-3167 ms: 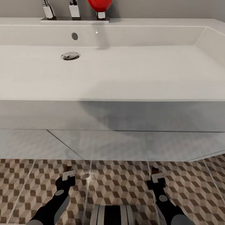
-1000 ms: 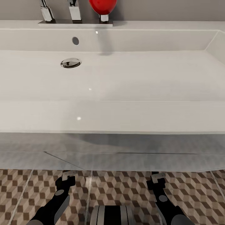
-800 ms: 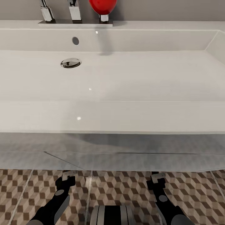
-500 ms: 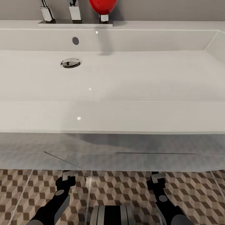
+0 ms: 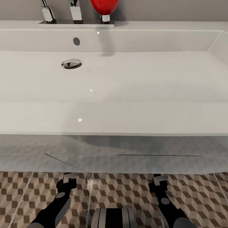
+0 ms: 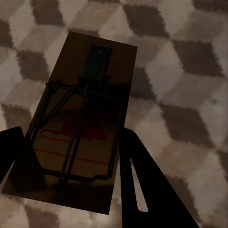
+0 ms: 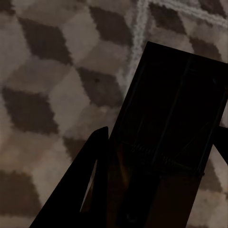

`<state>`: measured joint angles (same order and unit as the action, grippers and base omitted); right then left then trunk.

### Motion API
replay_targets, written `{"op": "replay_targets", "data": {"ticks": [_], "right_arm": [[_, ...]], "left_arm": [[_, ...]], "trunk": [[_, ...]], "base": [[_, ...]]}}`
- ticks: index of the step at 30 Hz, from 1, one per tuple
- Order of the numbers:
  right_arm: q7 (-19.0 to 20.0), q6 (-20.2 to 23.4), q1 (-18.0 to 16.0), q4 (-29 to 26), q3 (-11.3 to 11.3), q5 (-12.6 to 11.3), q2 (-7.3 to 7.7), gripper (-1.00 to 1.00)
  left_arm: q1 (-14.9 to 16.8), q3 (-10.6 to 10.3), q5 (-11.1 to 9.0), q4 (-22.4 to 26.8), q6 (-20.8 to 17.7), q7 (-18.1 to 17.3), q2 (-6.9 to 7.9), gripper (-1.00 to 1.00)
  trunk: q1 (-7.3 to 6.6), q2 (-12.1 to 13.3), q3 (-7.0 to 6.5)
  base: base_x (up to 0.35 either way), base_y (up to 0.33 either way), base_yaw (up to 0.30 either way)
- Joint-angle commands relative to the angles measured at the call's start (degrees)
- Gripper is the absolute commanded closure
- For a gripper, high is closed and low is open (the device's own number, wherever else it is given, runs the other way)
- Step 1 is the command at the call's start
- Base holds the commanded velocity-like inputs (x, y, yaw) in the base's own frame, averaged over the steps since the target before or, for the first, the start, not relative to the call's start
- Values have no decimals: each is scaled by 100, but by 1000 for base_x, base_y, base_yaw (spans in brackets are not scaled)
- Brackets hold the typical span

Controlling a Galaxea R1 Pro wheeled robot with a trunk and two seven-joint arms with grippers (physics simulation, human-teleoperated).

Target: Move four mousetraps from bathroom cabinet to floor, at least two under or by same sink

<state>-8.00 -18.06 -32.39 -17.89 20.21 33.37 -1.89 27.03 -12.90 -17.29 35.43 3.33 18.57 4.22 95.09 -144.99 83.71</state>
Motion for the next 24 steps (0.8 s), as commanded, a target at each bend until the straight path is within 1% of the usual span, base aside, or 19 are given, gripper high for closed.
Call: {"op": "replay_targets", "data": {"ticks": [1,24], "right_arm": [[0,-22,-4,5,40,54,-5,100],[0,-31,-4,5,35,54,-5,100]], "left_arm": [[4,-50,-55,-1,28,42,8,100],[4,-45,-38,-1,36,94,8,100]], "trunk": [[-1,-1,3],[-1,-1,3]], "base": [[0,0,0],[0,0,0]]}}
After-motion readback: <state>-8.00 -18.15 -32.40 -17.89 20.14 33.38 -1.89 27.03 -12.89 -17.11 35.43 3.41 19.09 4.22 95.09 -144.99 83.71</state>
